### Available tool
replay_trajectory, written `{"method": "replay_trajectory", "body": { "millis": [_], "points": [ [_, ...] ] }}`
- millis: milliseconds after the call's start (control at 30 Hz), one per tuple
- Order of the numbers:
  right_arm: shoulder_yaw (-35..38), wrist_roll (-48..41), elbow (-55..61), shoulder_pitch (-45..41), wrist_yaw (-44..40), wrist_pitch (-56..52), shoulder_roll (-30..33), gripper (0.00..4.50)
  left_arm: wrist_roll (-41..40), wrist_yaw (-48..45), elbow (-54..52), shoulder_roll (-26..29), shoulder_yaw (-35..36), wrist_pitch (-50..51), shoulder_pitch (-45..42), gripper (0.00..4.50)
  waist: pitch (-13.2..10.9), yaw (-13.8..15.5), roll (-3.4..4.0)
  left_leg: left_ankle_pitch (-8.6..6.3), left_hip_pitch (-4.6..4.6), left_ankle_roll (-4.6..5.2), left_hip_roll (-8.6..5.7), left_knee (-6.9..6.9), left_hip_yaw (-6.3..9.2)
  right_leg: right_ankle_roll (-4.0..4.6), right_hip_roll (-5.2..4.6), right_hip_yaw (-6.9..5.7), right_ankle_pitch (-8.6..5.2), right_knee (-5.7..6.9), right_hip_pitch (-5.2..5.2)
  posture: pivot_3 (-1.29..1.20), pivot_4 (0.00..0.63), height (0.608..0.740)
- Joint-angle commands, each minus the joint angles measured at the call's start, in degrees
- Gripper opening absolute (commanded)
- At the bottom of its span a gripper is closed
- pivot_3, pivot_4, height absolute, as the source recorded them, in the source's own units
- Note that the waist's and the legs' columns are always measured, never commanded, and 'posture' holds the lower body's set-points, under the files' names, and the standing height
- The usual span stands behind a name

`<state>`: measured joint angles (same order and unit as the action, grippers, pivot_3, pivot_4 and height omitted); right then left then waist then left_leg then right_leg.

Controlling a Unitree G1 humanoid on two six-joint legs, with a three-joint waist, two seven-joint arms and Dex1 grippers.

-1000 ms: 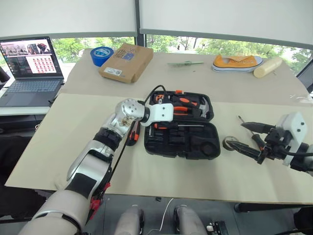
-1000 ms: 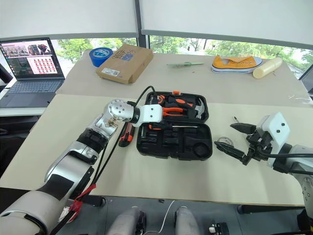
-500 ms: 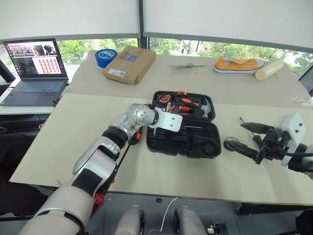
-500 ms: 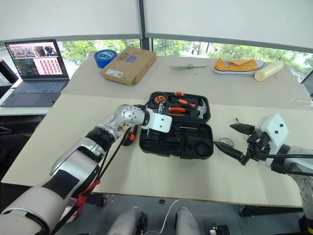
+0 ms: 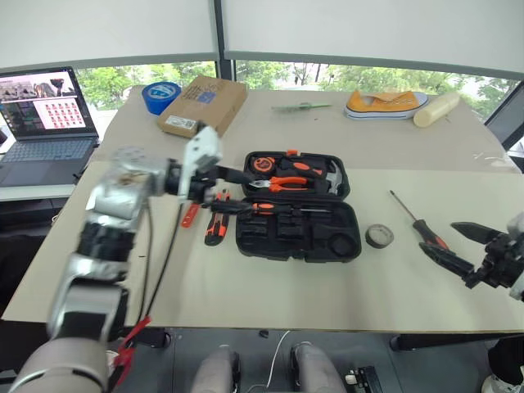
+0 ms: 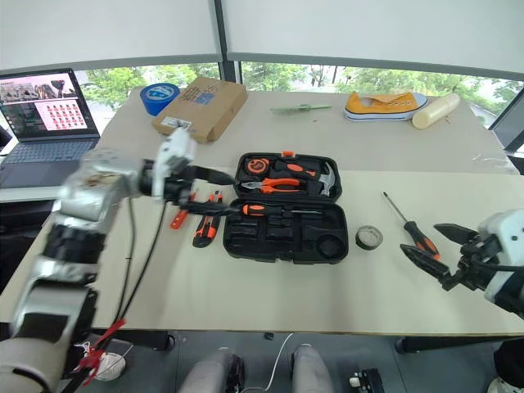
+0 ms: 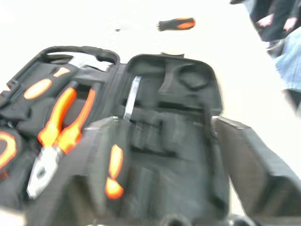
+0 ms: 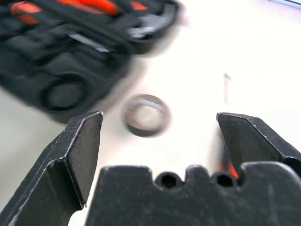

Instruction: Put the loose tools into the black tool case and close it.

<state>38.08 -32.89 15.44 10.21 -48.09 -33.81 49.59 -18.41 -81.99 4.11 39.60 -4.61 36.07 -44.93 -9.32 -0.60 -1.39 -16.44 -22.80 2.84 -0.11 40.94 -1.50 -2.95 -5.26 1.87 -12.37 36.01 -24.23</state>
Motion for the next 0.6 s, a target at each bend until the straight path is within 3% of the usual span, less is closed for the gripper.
{"method": "replay_trajectory", "body": {
  "millis": [33, 300, 600],
  "points": [
    [-1.38, 1.93, -5.44, -3.17, -0.68, 1.71, 2.38, 4.50, -8.48, 0.38, -11.36, 4.31, 4.87, 9.27, 4.07, 4.49, -0.01, 0.25, 0.00, 0.00, 0.00, 0.00, -0.01, 0.00, 0.00, 0.00, -0.03, 0.00, 0.00, -0.02, 0.00, 0.00, 0.150, 0.735],
    [-16.50, 11.35, -25.63, -16.98, -2.79, 8.96, 3.41, 4.50, -15.16, 9.85, -22.25, 4.36, 8.22, 15.33, 8.14, 4.49, -0.02, 0.49, 0.04, 0.01, 0.05, -0.02, -0.04, -0.01, -0.10, 0.00, -0.02, 0.06, -0.01, -0.11, 0.00, 0.00, 0.150, 0.735],
    [-23.96, 18.00, -44.71, -26.64, -2.01, 14.65, 1.94, 4.50, -19.26, 14.16, -25.57, 6.89, 9.36, 16.10, 10.45, 4.49, -0.02, 0.01, 0.06, 0.03, 0.08, -0.05, -0.04, -0.06, -0.16, 0.01, -0.01, 0.15, -0.01, -0.09, -0.03, 0.00, 0.150, 0.735]
  ]
}}
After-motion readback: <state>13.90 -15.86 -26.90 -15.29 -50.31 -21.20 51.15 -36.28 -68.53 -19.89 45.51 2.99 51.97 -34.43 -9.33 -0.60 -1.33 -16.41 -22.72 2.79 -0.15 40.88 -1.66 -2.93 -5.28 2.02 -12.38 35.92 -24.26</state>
